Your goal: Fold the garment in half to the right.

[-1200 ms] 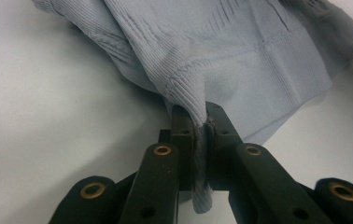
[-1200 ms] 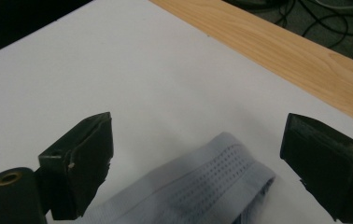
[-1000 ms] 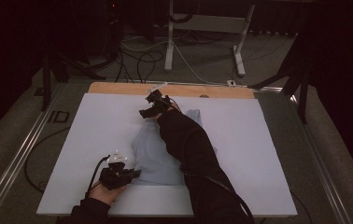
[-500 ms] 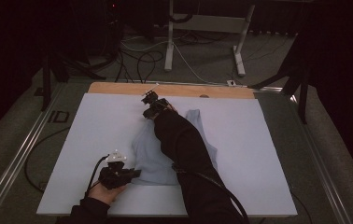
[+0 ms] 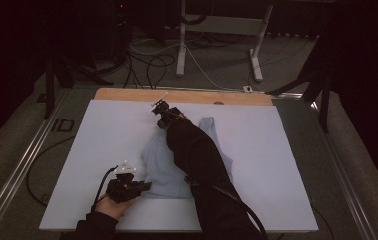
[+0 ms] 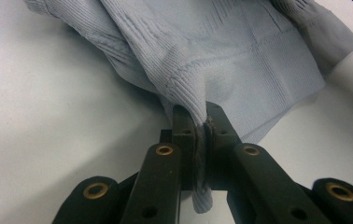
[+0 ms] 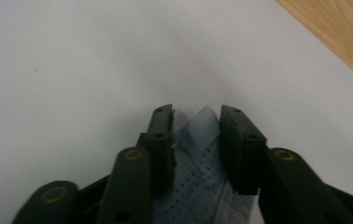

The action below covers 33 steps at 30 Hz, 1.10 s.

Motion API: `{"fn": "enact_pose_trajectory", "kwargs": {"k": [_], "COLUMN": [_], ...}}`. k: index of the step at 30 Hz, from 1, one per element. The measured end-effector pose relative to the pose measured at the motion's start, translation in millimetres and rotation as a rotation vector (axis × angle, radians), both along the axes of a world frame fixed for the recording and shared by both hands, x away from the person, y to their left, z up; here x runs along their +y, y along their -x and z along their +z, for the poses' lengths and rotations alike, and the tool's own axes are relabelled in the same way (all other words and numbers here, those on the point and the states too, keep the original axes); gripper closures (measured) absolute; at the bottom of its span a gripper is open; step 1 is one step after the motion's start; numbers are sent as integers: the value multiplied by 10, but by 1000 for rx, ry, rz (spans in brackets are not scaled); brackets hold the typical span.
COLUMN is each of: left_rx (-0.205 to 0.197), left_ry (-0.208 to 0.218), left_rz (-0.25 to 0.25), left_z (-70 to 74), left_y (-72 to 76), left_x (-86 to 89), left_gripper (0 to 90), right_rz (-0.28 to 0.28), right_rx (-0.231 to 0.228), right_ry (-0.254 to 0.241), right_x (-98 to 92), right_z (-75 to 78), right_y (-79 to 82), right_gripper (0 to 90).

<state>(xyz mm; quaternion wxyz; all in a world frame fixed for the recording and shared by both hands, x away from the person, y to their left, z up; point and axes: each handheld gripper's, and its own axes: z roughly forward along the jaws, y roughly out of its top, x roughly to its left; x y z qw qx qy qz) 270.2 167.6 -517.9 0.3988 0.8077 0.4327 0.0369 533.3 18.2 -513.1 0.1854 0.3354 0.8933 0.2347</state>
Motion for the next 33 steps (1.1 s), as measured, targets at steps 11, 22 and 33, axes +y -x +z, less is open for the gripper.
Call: {"fn": "enact_pose_trajectory", "kwargs": {"k": [11, 22, 33], "left_rx": [6, -17, -41], "left_ry": [7, 22, 31], "left_rz": [1, -8, -29], "left_z": [2, 108, 241], "left_y": [-6, 38, 31], "left_x": [9, -31, -106], "left_gripper": [858, 859, 859], "right_rz": [34, 42, 54], "right_rx": [-10, -69, -105], "right_ry": [2, -41, -68], "right_x": [-39, -181, -265], "right_z": [71, 339, 564], "right_y": [26, 84, 149], "right_gripper": [867, 874, 877]}}
